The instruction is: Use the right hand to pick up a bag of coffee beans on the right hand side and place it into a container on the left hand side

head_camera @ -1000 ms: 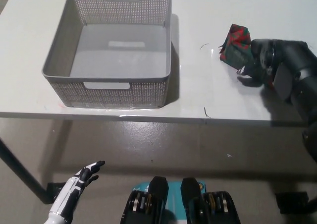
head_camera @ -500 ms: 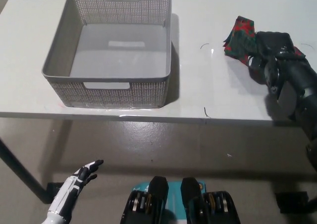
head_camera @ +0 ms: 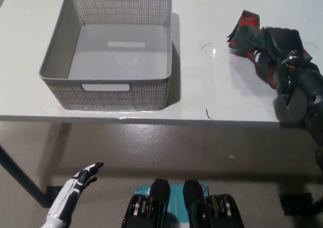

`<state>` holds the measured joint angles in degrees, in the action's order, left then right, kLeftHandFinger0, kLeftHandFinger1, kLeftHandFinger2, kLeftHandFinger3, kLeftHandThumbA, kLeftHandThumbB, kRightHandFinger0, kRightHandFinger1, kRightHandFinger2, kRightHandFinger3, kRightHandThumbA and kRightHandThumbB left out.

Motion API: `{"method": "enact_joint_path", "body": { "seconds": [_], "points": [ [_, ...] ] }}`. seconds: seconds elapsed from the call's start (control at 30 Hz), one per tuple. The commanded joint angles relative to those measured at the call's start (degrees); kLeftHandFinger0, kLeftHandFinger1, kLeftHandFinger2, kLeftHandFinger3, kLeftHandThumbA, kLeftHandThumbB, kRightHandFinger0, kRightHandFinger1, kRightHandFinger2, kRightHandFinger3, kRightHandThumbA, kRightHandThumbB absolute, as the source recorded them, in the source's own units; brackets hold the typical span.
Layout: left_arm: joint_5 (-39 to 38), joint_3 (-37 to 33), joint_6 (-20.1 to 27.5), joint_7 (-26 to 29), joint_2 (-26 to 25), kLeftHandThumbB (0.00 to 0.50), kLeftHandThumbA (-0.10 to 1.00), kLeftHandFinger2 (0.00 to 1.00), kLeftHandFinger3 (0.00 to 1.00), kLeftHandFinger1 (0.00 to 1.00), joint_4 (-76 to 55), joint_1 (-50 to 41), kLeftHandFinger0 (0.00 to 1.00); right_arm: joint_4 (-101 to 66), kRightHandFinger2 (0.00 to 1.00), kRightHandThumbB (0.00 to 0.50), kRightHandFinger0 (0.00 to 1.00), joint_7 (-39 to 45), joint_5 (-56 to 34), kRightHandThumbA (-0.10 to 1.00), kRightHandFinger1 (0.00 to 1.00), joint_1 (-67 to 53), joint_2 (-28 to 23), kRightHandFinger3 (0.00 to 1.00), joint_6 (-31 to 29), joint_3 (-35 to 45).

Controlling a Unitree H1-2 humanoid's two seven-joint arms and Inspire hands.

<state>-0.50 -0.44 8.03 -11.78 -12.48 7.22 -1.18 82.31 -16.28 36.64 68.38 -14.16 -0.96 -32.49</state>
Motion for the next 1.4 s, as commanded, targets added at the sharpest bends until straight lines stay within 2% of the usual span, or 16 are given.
{"method": "enact_joint_path", "body": {
  "seconds": [0.0,0.1,0.23,0.27,0.3,0.37,0.5,0.7,0.83,0.87,0.9,0.97,1.13,1.2,1.27,1.37],
  "points": [
    [0.0,0.4,2.4,0.2,-0.9,0.250,1.00,1.00,1.00,1.00,-1.5,0.3,1.00,-1.3,0.16,0.209,0.00,-5.8,-0.9,-0.10,0.00,9.9,-2.1,0.32,-3.7,1.3],
    [-0.1,0.3,2.9,0.1,-0.7,0.238,1.00,1.00,1.00,1.00,-1.1,0.2,1.00,-1.8,0.25,0.242,0.12,-5.6,0.2,-0.10,0.15,13.3,-2.2,0.35,-3.7,0.6],
    [0.0,0.2,3.0,0.1,-0.7,0.209,1.00,1.00,1.00,1.00,-1.2,-0.2,1.00,-2.3,0.07,0.205,0.00,-7.4,0.3,-0.10,0.00,15.8,-1.8,0.20,-4.9,0.6],
    [0.1,0.1,3.0,0.2,-0.6,0.200,1.00,1.00,1.00,1.00,-1.2,-0.3,1.00,-2.4,0.19,0.224,0.06,-6.9,0.2,-0.10,0.13,16.6,-1.6,0.45,-4.8,0.8],
    [0.2,0.1,2.9,0.2,-0.6,0.199,1.00,1.00,1.00,1.00,-1.3,-0.5,1.00,-2.5,0.18,0.261,0.01,-6.7,0.2,-0.10,0.10,17.2,-1.5,0.53,-4.7,0.8],
    [0.1,0.2,2.8,0.2,-0.7,0.199,1.00,1.00,1.00,1.00,-1.3,-0.6,1.00,-2.9,0.07,0.262,0.00,-7.7,0.6,-0.10,0.00,18.6,-0.9,0.30,-5.1,0.6],
    [0.1,0.1,2.9,0.1,-0.8,0.189,1.00,1.00,1.00,1.00,-1.1,-0.8,1.00,-3.4,0.03,0.246,0.00,-9.2,1.0,-0.10,0.00,20.7,0.0,0.20,-6.5,0.2],
    [0.9,0.0,2.8,0.4,-0.9,0.189,1.00,1.00,1.00,1.00,-1.3,-1.0,1.00,-4.3,0.47,0.241,0.00,-9.1,0.3,-0.10,0.00,24.3,3.4,0.61,-7.9,0.9],
    [0.3,-0.1,3.3,-0.2,-0.9,0.192,1.00,1.00,1.00,1.00,-1.0,-1.0,1.00,-4.6,0.63,0.243,0.00,-9.9,-0.2,-0.10,0.04,25.5,6.7,0.71,-8.4,1.4],
    [-0.1,-0.1,3.5,-0.5,-0.9,0.183,1.00,1.00,1.00,1.00,-0.9,-0.9,1.00,-4.5,0.74,0.244,0.02,-9.6,-0.7,-0.10,0.13,25.9,7.6,0.87,-8.4,1.8],
    [0.0,-0.1,3.3,-0.4,-0.8,0.180,1.00,1.00,1.00,1.00,-1.0,-0.8,1.00,-4.5,0.50,0.247,0.00,-9.7,-1.0,-0.10,0.02,26.4,8.7,0.76,-8.2,2.1],
    [0.0,-0.2,2.9,-0.6,-0.9,0.187,1.00,1.00,1.00,1.00,-1.2,-0.7,1.00,-4.5,0.32,0.258,0.00,-9.8,-1.1,-0.10,0.00,27.1,10.6,0.39,-7.7,2.5],
    [1.4,-0.7,2.5,-0.2,-0.9,0.178,1.00,1.00,1.00,1.00,-1.4,0.2,1.00,-4.0,0.45,0.255,0.00,-10.5,-0.7,-0.10,0.00,28.3,14.7,0.26,-7.8,3.0],
    [1.7,-0.9,2.4,-0.2,-1.0,0.173,1.00,1.00,1.00,1.00,-1.7,0.6,1.00,-3.5,0.60,0.237,0.00,-9.7,-1.3,-0.10,0.01,28.7,16.4,0.38,-7.5,3.6],
    [1.3,-1.0,2.0,-0.6,-1.0,0.188,1.00,1.00,1.00,1.00,-1.9,1.2,1.00,-2.9,0.77,0.208,0.00,-9.5,-1.4,-0.10,0.11,29.0,17.9,0.66,-7.6,3.9],
    [2.1,-1.5,1.5,-0.5,-1.0,0.197,1.00,1.00,1.00,1.00,-1.9,2.0,1.00,-2.4,0.76,0.231,0.00,-9.5,-1.1,-0.10,0.21,28.8,19.1,0.79,-7.5,3.8]
  ]
}}
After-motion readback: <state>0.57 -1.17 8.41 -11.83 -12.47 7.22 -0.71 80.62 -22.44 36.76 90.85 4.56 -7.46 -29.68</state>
